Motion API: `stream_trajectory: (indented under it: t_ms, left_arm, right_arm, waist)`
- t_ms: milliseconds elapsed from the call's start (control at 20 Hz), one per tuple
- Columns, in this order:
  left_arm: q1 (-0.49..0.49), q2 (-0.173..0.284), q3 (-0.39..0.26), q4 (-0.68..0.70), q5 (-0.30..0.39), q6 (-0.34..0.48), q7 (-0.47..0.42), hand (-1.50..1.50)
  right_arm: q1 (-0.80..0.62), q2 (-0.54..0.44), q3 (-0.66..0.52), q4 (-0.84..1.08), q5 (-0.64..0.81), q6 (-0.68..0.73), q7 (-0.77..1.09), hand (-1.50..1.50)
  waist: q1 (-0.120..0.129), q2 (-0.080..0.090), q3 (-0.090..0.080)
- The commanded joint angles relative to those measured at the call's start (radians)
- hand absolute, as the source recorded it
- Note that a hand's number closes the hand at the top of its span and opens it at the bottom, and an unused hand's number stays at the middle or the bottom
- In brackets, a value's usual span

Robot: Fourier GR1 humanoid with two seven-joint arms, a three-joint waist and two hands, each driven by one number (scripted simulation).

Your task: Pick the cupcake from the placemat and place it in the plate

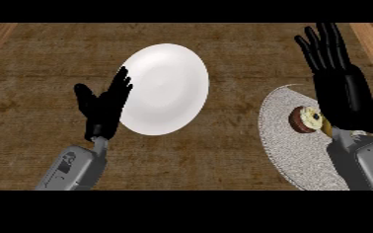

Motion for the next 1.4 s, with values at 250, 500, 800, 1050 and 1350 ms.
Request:
stream_trajectory:
  t_ms: [250,500,800,1050,1350]
  left_arm:
    - [0.072,0.188,0.041,0.003,-0.099,-0.108,-0.197,0.0]
    - [0.193,0.209,0.087,0.004,-0.064,-0.178,-0.299,0.0]
    - [0.218,0.187,0.12,0.048,-0.095,-0.231,-0.367,0.0]
    - [0.17,0.153,0.151,0.121,-0.116,-0.237,-0.363,0.0]
    - [0.227,0.163,0.132,0.01,-0.12,-0.224,-0.304,0.0]
  right_arm:
    - [-0.016,-0.003,0.153,0.039,-0.302,0.39,0.275,1.5]
    - [0.133,-0.012,0.044,0.116,-0.087,0.278,-0.04,-1.5]
    - [0.287,-0.056,-0.006,0.155,0.047,0.405,-0.306,-1.5]
    - [0.272,-0.154,-0.158,0.128,0.009,0.423,-0.232,-1.5]
    - [0.29,-0.338,-0.167,0.116,0.154,0.452,-0.146,-1.5]
  waist:
    - [0.056,-0.027,-0.004]
    - [-0.005,-0.035,-0.002]
    - [-0.012,-0.036,-0.002]
    - [-0.015,-0.035,-0.003]
    - [-0.011,-0.037,-0.003]
